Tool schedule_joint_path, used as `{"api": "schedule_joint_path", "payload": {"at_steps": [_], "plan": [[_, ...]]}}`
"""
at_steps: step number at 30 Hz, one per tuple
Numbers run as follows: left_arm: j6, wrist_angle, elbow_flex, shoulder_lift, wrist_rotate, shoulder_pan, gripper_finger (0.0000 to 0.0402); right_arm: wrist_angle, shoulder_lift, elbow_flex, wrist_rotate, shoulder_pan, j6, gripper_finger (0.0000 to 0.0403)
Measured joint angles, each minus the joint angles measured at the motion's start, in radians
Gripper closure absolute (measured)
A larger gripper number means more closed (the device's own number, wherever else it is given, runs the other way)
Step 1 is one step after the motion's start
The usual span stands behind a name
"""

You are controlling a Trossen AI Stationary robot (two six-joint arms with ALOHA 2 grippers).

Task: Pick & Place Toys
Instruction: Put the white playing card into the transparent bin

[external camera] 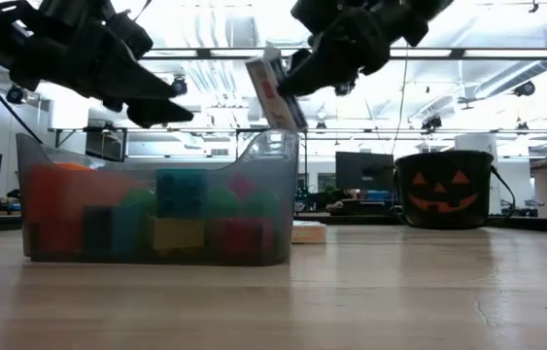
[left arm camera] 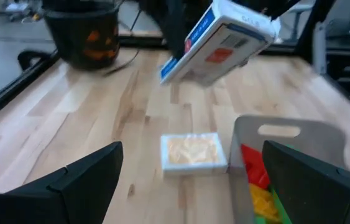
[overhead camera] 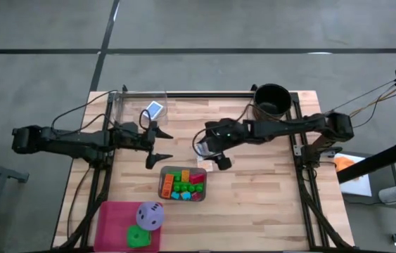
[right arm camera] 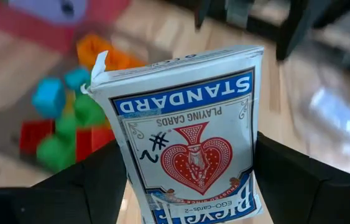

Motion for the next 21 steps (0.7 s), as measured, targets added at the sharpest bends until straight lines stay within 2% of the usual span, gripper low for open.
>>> {"api": "schedule_joint_path", "payload": {"at_steps": [4,8,11,15,21], "plan": [[-0.018,0.054,0.000,0.013,0.031,-0.001,0.0016,0.193,0.016,-0.062,-0.032,-0.014,0.003,0.0113],[-0.021,0.056,0.000,0.012,0.026,-0.001,0.0016,0.285,0.040,-0.083,-0.053,-0.018,0.003,0.0113],[-0.021,0.076,0.000,0.012,0.033,-0.001,0.0016,0.359,0.056,-0.083,-0.110,-0.017,0.008,0.0113],[-0.020,0.134,0.000,0.012,0.105,-0.004,0.0016,0.469,0.083,-0.083,-0.182,-0.017,0.026,0.0113],[-0.008,0.249,0.000,0.012,0.154,-0.035,0.0016,0.508,0.131,-0.077,-0.201,-0.021,0.037,0.0113]]}}
